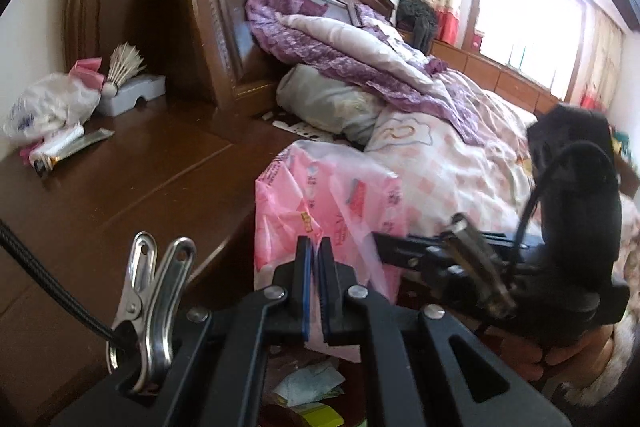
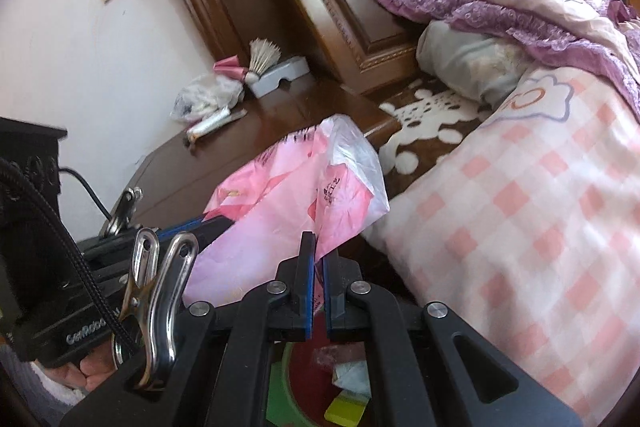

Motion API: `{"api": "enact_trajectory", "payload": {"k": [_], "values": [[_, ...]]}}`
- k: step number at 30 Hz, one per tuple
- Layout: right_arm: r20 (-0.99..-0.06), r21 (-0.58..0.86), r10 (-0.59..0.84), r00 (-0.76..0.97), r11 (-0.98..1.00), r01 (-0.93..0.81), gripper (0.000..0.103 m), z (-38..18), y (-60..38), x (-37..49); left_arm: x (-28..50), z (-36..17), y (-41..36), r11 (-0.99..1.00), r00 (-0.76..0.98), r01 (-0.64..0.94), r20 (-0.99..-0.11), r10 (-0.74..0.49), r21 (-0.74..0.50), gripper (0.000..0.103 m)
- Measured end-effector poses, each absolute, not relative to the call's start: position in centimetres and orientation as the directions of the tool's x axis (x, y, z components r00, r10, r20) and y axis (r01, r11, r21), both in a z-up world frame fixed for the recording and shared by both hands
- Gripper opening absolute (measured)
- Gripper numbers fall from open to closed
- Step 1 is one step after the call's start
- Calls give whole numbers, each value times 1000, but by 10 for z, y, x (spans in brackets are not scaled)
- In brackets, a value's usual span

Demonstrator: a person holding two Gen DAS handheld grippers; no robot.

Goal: Collect trash
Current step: 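Lift the pink package with both grippers and carry it down over the red bin, then open both grippers over the red bin to drop the pink package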

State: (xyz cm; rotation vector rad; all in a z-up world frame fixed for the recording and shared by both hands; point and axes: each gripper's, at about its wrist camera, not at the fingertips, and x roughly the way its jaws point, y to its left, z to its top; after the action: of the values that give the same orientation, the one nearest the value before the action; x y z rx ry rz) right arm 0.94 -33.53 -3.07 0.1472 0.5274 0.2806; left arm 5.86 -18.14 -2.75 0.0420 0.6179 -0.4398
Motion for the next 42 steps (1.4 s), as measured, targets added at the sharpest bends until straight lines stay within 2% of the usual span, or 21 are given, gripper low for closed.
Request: {"api": "enact_trajectory", "payload": {"k": [7, 13, 21, 29, 33, 35, 42], "values": [[-529, 160, 291, 797, 957, -243, 4, -57, -325, 6, 50, -42, -185, 900, 693, 421, -599, -400, -114, 3], [-571, 241, 344, 746, 938, -249, 4, -79, -331, 13, 50, -61, -176, 906, 663, 392, -632, -400, -162, 2], [-643, 325, 390, 659, 918, -226, 3, -113, -341, 23, 49, -95, -177, 912, 607, 382, -703, -371, -151, 1], [-785, 212, 278, 554, 960, -182, 3, -156, -331, 32, 54, -148, -183, 919, 503, 369, -803, -321, -136, 1], [-854, 213, 269, 445, 962, -173, 3, -192, -330, 42, 62, -183, -182, 923, 405, 335, -856, -321, -187, 1], [-876, 208, 258, 406, 964, -165, 3, -207, -329, 47, 67, -202, -176, 921, 341, 297, -874, -347, -251, 1], [-922, 80, 154, 355, 973, -216, 3, -256, -311, 62, 78, -237, -160, 947, 293, 218, -910, -293, -235, 1]]}}
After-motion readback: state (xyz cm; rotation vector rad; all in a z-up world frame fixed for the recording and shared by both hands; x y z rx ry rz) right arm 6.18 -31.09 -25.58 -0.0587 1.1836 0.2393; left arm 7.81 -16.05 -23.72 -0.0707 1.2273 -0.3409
